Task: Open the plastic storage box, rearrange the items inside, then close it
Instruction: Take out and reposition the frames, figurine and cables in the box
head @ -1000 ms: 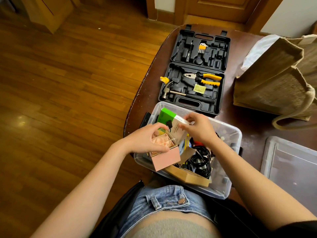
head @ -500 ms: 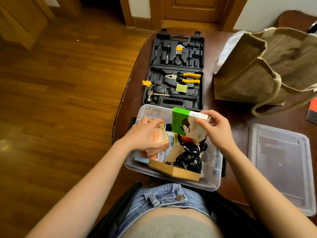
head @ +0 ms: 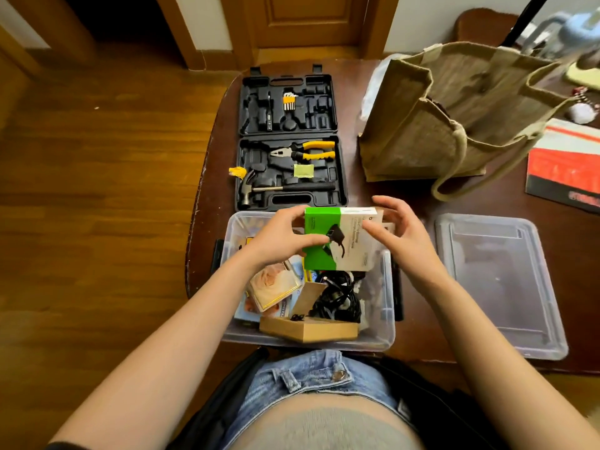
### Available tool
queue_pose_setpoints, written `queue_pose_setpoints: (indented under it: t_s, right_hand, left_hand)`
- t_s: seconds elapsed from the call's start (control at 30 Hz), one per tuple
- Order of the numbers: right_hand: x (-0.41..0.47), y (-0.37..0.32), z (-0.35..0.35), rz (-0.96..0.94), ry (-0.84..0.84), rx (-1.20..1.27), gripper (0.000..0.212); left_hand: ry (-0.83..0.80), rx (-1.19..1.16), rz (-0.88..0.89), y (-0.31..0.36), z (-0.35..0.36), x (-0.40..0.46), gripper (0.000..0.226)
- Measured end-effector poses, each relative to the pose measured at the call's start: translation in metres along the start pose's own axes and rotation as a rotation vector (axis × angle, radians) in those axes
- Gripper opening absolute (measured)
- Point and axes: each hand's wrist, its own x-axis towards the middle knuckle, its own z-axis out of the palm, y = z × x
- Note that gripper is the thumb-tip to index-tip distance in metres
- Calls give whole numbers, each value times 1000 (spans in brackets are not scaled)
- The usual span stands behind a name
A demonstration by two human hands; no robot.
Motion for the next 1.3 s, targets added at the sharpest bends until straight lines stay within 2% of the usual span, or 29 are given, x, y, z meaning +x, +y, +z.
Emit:
queue_pose_setpoints:
  t_s: [0.07,0.13,0.27,0.43,0.53,0.67,0.73,0.97,1.03,1.17,1.3]
  right_hand:
    - [-2,3,-8,77,-8,47,45]
    - [-5,7,-13,108,-66,29,40]
    - [-9,8,-15,72,-49,34,24]
    - [-4,5,-20,-24,-4,-102,31]
    - [-2,6,-21,-55,62,-202,29]
    - [-3,9,-24,-106,186,-210,29]
    - [-5,10,-24,-138,198,-218,33]
    - [-6,23,-16,-123,200,-241,33]
    - [-6,25,-14,-109,198,-242,32]
    - [-3,27,-8,-103,199,-278,31]
    - [1,29,-6,-89,200,-305,27]
  left_hand:
    - [41,-118,-15,1,2,4,27]
    - [53,-201,-30,1,2,6,27]
    - [-37,-271,-83,-2,4,13,30]
    - [-130,-280,-107,-4,9,25,35]
    - [-173,-81,-120,-4,10,35,31]
    - [-189,390,-86,-11,16,47,36]
    - [-263,644,-59,-15,22,50,36]
    - [-381,1142,-49,-34,51,59,59]
    - [-385,1230,-70,-40,57,63,67]
    - [-365,1198,-127,-45,68,67,83]
    - [-336,1281,-56,-48,67,65,80]
